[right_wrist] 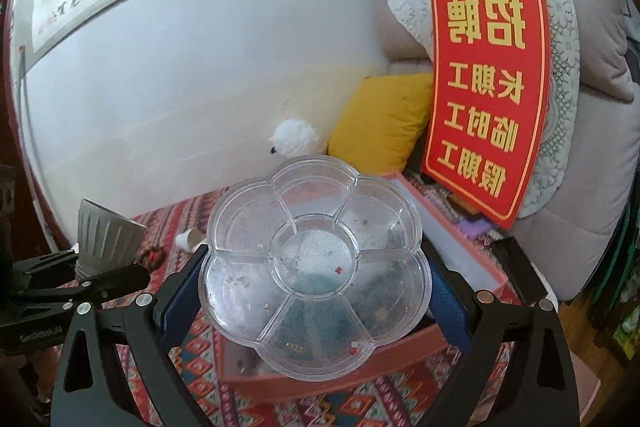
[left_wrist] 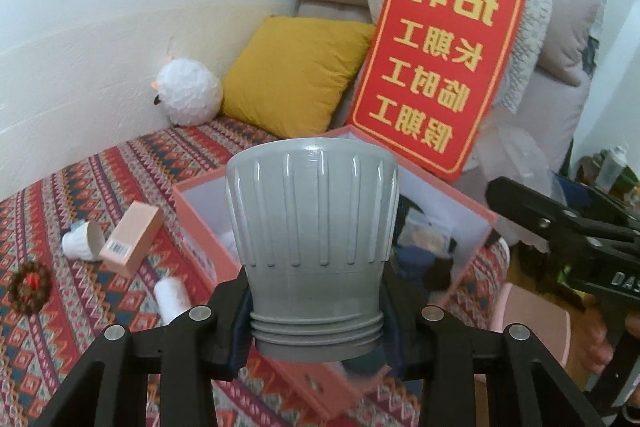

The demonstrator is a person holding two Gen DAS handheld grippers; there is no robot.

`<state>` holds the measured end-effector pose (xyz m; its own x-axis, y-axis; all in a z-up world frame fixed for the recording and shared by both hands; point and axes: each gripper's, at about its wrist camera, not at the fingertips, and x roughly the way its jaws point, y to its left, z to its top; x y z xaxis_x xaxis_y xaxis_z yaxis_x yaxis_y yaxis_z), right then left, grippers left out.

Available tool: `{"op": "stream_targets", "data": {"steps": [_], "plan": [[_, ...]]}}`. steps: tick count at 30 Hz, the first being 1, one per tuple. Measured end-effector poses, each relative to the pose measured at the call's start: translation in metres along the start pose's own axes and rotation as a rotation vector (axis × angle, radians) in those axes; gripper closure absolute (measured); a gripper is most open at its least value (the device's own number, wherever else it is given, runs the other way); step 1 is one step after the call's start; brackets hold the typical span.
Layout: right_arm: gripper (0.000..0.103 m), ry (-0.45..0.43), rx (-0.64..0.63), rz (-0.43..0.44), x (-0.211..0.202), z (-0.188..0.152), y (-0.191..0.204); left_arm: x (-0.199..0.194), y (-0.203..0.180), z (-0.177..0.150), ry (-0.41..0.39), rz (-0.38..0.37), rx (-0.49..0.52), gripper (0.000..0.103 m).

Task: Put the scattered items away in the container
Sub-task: 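Carry lamp cup and flower box into the pink box and release both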

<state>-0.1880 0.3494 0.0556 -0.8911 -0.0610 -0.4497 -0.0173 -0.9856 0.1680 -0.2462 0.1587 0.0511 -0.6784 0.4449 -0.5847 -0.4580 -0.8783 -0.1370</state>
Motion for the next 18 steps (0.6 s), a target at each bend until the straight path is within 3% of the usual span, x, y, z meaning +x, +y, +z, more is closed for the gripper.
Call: {"op": "stream_targets", "data": {"steps": [7,15,16,17,18], "plan": [[0.005,0.006,0.015,-0.023,0.042,0.018,-0.027,0.063,0.009,0.027,0.041,-0.002,0.017,0.059],[0.005,0.049,0.023,-0.060,0.105,0.015,-0.054,0.133,0.015,0.032,0.112,-0.019,0.006,0.059],[0.005,0.053,0.022,-0.064,0.112,0.014,-0.056,0.140,0.019,0.031,0.114,-0.029,-0.012,0.056],[0.005,0.056,0.018,-0.071,0.118,0.012,-0.058,0.143,0.023,0.030,0.118,-0.037,-0.030,0.038],[0.004,0.059,0.018,-0.079,0.124,0.010,-0.060,0.146,0.026,0.029,0.122,-0.046,-0.049,0.027]]}}
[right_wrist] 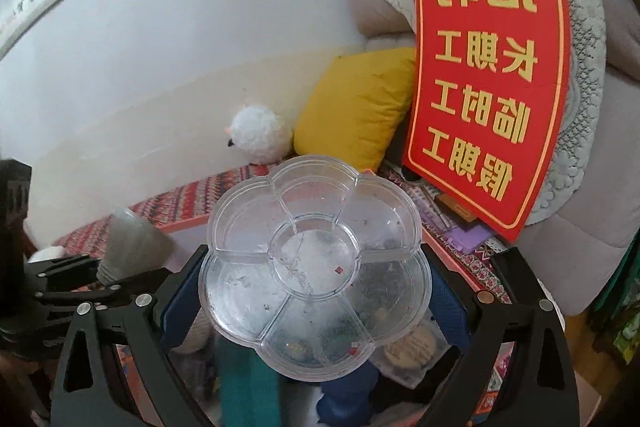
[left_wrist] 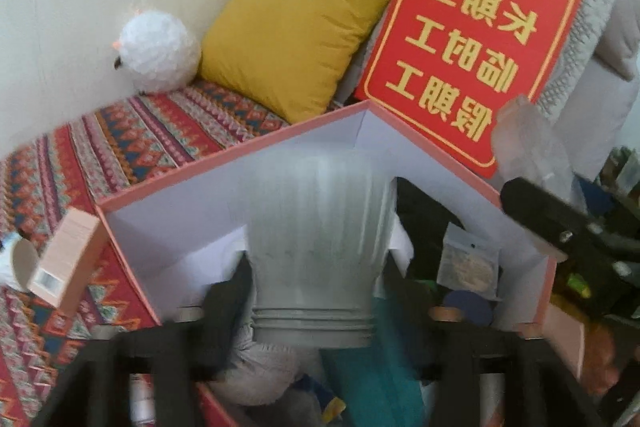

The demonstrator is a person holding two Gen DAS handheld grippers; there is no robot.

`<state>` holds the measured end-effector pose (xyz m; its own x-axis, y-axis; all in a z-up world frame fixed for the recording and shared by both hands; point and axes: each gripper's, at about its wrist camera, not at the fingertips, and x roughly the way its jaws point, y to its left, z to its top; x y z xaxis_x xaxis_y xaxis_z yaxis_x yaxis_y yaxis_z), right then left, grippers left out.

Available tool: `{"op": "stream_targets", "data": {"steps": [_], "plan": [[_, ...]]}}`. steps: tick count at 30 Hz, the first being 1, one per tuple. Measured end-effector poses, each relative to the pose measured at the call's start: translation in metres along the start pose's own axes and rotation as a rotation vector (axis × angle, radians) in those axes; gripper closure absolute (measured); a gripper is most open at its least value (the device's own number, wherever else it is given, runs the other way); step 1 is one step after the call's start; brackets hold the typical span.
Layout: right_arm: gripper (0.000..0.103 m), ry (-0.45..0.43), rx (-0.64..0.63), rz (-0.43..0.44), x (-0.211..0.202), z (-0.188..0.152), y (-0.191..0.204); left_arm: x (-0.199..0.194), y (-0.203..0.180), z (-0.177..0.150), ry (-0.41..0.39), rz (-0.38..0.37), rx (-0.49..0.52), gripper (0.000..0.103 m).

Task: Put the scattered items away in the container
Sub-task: 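Carry lamp cup and flower box into the pink box and release both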

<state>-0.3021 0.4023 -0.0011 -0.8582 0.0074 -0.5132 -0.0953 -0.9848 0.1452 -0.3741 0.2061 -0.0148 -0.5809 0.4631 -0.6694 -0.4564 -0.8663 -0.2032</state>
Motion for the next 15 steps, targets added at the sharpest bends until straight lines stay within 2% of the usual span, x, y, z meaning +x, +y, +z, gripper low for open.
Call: {"op": "stream_targets", "data": {"steps": [1,2,8,15], "plan": [[0.004,0.004,0.008,-0.011,0.006,-0.002,-0.002,-0.001,0.004,0.000,-0.012,-0.002,-0.021,0.012],[0.001,0.006,0.017,-0.018,0.009,-0.003,-0.004,-0.002,0.009,0.000,-0.023,-0.004,-0.043,0.008],[0.000,0.001,0.060,-0.007,0.002,-0.003,-0.008,-0.024,0.030,0.003,-0.065,0.004,-0.110,0.008],[0.000,-0.043,0.049,0.060,-0.052,0.011,0.025,-0.081,0.037,-0.007,-0.122,0.042,-0.098,0.008]]}}
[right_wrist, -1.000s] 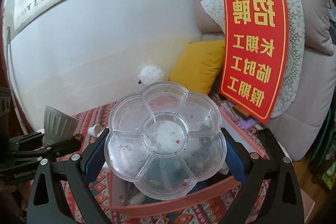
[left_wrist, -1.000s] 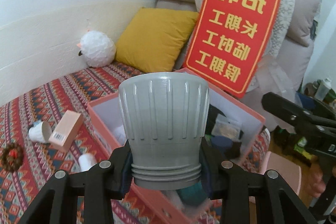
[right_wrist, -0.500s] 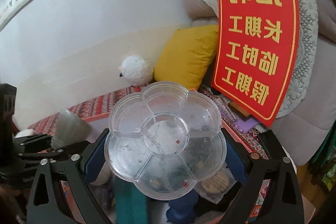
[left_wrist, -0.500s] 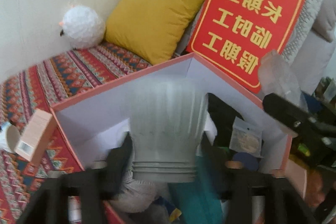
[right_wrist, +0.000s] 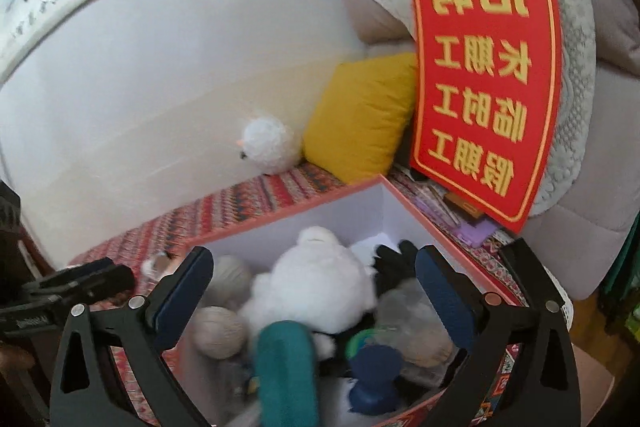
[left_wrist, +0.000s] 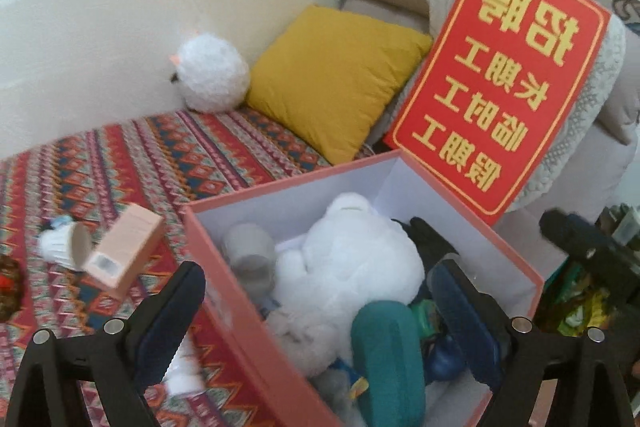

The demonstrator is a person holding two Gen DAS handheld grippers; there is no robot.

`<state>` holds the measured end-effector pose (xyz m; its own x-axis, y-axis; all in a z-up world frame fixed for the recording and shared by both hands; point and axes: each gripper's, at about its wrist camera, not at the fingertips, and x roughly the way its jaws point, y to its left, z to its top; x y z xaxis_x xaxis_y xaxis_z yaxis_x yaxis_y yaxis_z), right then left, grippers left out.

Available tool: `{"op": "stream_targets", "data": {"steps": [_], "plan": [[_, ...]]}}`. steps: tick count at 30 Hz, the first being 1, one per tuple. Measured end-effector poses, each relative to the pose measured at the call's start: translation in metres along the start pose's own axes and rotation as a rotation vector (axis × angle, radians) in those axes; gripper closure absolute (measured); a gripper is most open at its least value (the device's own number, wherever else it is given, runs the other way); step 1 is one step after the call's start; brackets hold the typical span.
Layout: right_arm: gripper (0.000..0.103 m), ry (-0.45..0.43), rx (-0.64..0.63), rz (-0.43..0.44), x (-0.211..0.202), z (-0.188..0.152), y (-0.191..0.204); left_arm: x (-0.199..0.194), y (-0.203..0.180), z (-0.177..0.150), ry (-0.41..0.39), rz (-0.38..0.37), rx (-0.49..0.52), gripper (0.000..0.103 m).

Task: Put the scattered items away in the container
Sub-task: 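Carry lamp cup and flower box into the pink box and release both, then move both open tools back to the items on the bed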

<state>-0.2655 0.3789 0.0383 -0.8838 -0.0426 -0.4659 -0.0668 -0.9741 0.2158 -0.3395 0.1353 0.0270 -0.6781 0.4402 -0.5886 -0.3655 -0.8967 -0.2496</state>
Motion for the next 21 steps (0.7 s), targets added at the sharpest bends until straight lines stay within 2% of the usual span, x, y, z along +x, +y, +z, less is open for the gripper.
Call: {"op": "stream_targets", "data": {"steps": [6,12,16,21], "plan": [[0.000,-0.063,-0.087,0.074,-0.058,0.008,0.068,-0.073,0.019,-0.010,-0.063,0.030,0.004,0.008],[0.000,-0.089,-0.161,0.174,-0.101,0.004,0.136,-0.152,0.051,-0.033,-0.130,0.087,-0.014,0.006],[0.000,-0.082,-0.215,0.240,-0.118,-0.011,0.184,-0.198,0.082,-0.063,-0.160,0.149,-0.058,0.004],[0.000,-0.003,-0.259,0.332,-0.116,-0.052,0.243,-0.229,0.136,-0.111,-0.140,0.240,-0.138,0.004]]}}
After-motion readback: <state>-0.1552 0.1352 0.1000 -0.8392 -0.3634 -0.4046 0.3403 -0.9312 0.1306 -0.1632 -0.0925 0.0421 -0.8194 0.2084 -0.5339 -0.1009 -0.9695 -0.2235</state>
